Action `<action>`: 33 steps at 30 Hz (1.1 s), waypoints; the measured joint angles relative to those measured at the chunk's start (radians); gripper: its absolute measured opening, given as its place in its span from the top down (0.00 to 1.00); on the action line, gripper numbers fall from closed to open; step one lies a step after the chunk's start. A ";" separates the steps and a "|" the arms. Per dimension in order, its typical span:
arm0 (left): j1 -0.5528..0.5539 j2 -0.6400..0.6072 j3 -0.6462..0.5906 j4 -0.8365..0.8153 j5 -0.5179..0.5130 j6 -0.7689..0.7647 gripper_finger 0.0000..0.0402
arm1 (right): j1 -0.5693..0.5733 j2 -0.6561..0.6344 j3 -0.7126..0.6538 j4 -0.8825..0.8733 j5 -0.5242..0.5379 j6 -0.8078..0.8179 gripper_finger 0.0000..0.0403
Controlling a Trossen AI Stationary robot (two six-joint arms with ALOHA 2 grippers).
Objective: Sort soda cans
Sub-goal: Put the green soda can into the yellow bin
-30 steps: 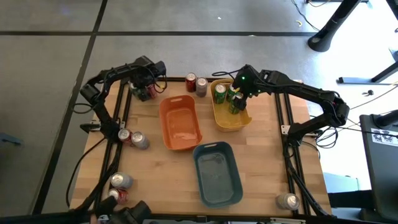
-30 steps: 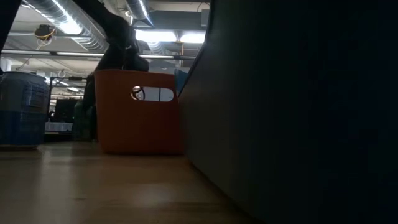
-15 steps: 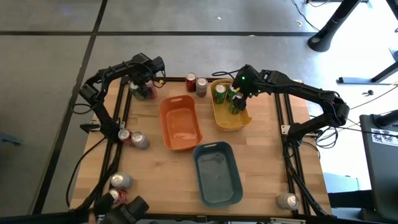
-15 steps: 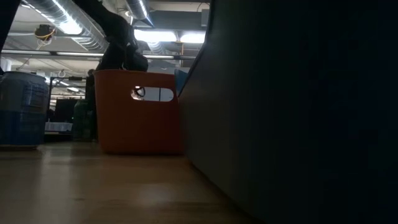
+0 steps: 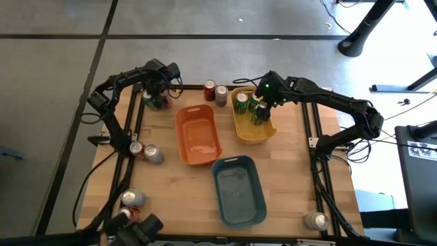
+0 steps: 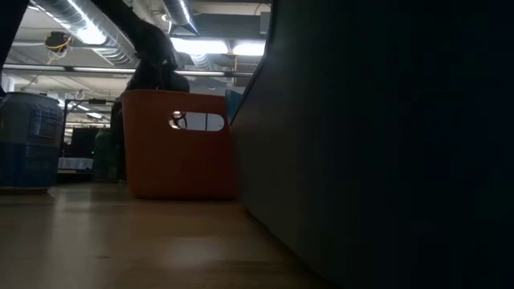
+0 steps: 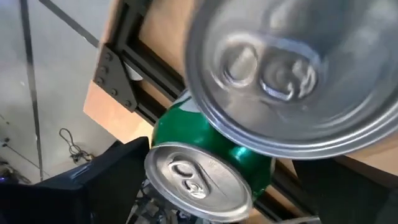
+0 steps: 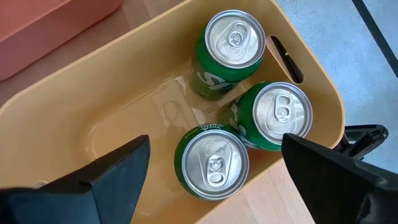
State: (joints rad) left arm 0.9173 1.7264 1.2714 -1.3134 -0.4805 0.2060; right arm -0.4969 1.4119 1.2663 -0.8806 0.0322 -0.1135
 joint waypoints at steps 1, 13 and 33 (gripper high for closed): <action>0.000 0.001 -0.009 0.000 0.001 0.011 0.05 | 0.000 0.000 0.000 0.000 0.000 0.000 0.10; -0.028 0.002 -0.023 -0.038 0.041 0.003 0.05 | 0.000 0.000 0.000 0.000 0.000 0.000 0.10; -0.027 0.001 -0.023 -0.089 0.049 -0.084 0.25 | -0.001 0.000 0.000 -0.007 0.000 0.032 0.10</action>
State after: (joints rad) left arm 0.8902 1.7269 1.2480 -1.4022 -0.4310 0.1225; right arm -0.4976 1.4120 1.2663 -0.8875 0.0326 -0.0812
